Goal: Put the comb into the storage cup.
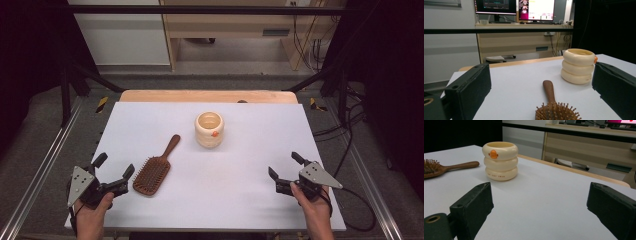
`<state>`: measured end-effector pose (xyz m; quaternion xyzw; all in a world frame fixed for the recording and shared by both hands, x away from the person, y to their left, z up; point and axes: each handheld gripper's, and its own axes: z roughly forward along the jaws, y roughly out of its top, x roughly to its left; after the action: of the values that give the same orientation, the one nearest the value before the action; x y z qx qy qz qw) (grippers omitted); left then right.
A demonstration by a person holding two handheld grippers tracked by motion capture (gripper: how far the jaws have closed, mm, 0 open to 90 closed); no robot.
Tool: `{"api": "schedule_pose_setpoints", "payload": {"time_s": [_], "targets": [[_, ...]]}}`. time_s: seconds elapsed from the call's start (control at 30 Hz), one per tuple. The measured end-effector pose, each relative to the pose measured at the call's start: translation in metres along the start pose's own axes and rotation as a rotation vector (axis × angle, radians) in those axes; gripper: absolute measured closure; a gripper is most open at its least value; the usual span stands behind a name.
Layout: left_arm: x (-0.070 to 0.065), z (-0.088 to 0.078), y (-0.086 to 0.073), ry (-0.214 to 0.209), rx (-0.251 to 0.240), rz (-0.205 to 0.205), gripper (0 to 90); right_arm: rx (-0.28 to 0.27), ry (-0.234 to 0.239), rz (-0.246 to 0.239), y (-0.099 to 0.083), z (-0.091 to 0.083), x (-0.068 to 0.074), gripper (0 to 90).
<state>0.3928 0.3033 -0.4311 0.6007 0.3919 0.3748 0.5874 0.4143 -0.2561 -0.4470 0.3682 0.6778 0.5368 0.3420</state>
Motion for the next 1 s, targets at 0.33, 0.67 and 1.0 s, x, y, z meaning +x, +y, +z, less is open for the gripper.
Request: {"api": "schedule_pose_setpoints", "payload": {"time_s": [0.33,0.67,1.0], "targets": [[-0.005,0.001,0.0,-0.004,0.028,0.01,7.2,0.013,-0.004,0.008,-0.001,0.0,-0.001,6.8],[0.009,-0.002,-0.006,0.005,0.096,0.011,29.4,0.024,-0.007,0.005,-0.002,0.0,-0.001,6.9],[0.016,0.0,-0.013,-0.038,0.228,0.06,54.4,0.026,-0.007,0.005,-0.002,0.0,0.0,6.9]]}}
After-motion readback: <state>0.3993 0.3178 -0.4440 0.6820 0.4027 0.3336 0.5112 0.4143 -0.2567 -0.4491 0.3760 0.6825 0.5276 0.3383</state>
